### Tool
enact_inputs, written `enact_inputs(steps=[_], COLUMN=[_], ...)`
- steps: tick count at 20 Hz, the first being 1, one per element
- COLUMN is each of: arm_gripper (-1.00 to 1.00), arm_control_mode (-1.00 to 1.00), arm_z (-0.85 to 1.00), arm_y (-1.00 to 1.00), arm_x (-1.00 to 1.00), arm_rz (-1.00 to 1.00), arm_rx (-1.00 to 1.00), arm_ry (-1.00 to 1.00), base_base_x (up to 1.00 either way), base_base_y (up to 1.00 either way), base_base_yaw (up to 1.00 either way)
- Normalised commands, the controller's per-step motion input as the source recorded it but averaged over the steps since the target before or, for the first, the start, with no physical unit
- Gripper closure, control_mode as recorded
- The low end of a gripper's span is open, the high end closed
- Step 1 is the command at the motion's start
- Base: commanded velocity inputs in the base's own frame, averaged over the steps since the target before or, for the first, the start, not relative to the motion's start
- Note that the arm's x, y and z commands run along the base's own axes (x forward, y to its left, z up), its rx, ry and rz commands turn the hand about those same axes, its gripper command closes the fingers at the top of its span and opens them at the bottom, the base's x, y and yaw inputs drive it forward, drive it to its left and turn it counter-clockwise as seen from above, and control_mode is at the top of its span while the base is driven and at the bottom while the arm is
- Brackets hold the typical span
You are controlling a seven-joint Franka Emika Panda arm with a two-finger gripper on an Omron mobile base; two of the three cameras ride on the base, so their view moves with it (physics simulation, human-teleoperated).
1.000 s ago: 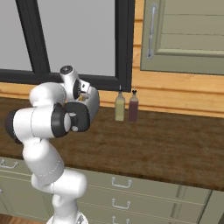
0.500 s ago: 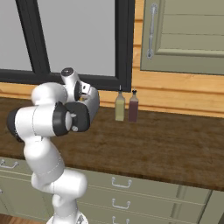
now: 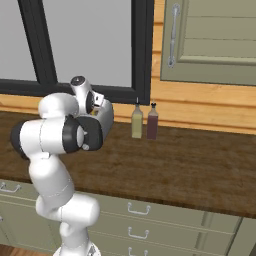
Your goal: Start the toaster. Once the lever pops up, take the bread to the plate on the dining counter.
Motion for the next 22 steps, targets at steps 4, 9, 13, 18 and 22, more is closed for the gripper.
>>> enact_inputs(steps=[4, 9, 13, 18, 22], arm_gripper=[1.00, 1.00, 1.00, 1.00, 1.00], arm_control_mode=[-1.00, -1.00, -1.00, -1.00, -1.00], arm_z=[0.82, 1.00, 1.00, 0.98, 0.53], arm_y=[0.00, -0.02, -0.13, -0.18, -0.08], arm_x=[-0.58, -0.80, -0.98, -1.00, -0.68], arm_rz=[-0.04, -0.07, -0.09, -0.10, -0.03], arm_rx=[0.01, 0.03, 0.02, 0.00, 0.00], arm_ry=[-0.25, -0.41, -0.24, -0.10, -0.02], base_base_x=[0.00, 0.00, 0.00, 0.00, 0.00], base_base_y=[0.00, 0.00, 0.00, 0.00, 0.00], base_base_yaw=[0.00, 0.00, 0.00, 0.00, 0.00])
